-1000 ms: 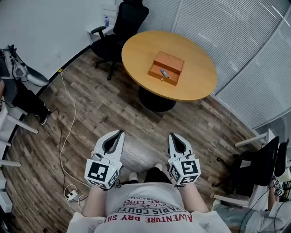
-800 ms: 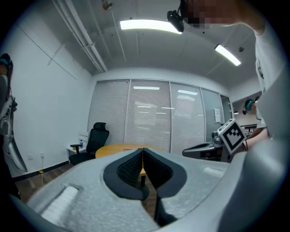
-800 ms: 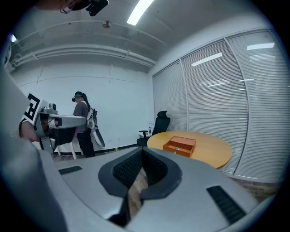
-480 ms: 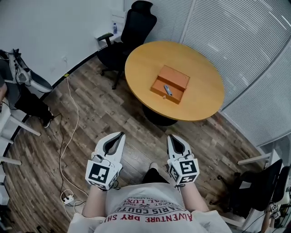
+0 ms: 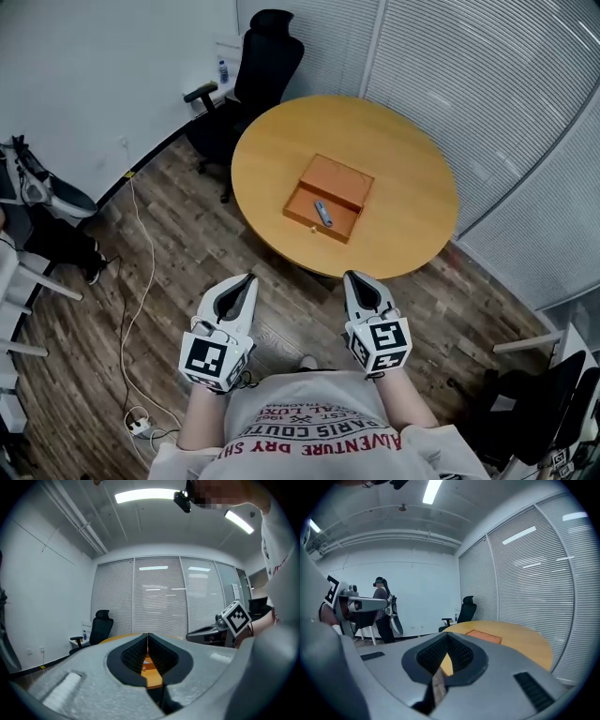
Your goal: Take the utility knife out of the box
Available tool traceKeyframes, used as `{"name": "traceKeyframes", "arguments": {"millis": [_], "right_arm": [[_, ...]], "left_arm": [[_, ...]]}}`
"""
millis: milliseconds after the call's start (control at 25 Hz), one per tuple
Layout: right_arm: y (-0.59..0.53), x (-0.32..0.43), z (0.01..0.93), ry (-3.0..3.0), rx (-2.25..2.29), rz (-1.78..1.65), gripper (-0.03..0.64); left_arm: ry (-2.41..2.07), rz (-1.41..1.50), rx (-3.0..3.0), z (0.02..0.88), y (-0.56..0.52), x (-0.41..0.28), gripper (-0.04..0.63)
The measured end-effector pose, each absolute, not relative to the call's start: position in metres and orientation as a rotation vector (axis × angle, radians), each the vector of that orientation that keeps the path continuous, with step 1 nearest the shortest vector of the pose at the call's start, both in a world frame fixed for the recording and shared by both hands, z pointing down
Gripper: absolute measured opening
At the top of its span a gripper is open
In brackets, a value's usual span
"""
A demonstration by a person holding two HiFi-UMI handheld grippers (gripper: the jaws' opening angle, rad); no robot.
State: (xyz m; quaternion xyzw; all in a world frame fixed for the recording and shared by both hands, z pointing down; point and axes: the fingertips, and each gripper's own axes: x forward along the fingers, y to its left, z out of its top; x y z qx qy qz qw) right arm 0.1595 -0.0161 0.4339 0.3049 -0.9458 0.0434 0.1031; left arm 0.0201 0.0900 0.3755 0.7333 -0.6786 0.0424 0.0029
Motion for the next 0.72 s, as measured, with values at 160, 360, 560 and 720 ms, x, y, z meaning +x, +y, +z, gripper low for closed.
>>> {"name": "traceKeyframes", "arguments": {"millis": [160,360,560,720], "right_arm": [[-0.046,0.166,0.439,-2.782,0.871,0.133,0.009],[-0.080,0.167,0.451,-2.761,0.881,0.164,0.009],[-0.111,0.154,0.463,-2.736,0.916,0.187,0.009],[-0.140,0.139,0.466,-2.705,0.994,0.200,0.009]], "left_arm": [[-2.129,0.137,2.284,0.379,0.057,0.029,0.011],[-2.104,0.182,2.291,0.388,0.023,0.030,0.011],[-2.064,0.196,2.295,0.402,-0.013,0.010,0.011],[-1.999,0.202,2.355,0.403,-0.052,-0.012,0.011]]}}
